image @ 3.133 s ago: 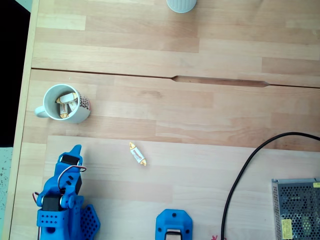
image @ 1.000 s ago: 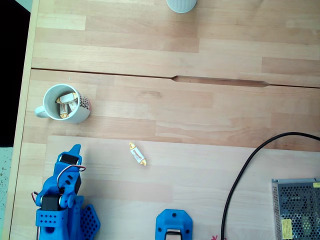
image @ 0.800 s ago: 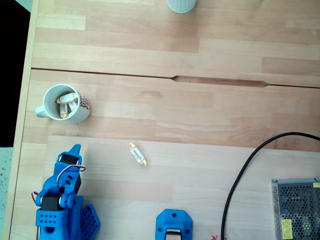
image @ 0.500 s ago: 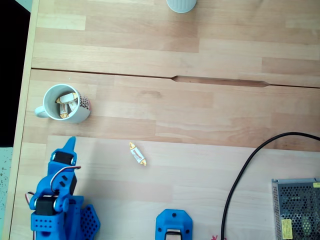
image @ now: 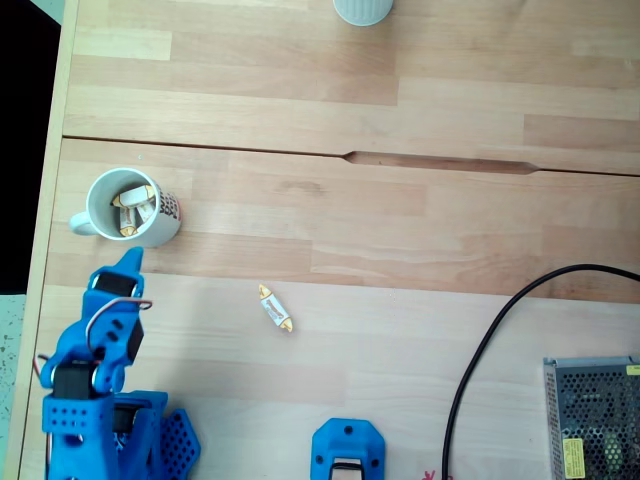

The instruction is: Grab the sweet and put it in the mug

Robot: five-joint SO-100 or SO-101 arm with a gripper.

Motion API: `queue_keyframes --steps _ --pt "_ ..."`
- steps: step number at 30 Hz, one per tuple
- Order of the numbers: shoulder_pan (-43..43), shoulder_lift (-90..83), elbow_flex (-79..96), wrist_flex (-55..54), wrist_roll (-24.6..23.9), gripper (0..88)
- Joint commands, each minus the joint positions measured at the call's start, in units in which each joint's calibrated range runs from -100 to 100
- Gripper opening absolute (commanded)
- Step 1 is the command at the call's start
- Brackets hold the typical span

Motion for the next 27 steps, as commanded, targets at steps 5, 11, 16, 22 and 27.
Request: queue_keyframes --steps 5,11,16,22,27 --pt "7.04 3.76 -9.68 0.18 -5.91 3.8" --pt "13.65 4.01 -10.76 2.43 -13.48 3.8" --pt "18.52 4.96 -12.27 13.4 -15.24 3.8" --pt "22.95 12.02 -19.32 27.92 -14.8 3.8" --pt "24.98 14.34 -23.6 33.56 -14.21 3.8"
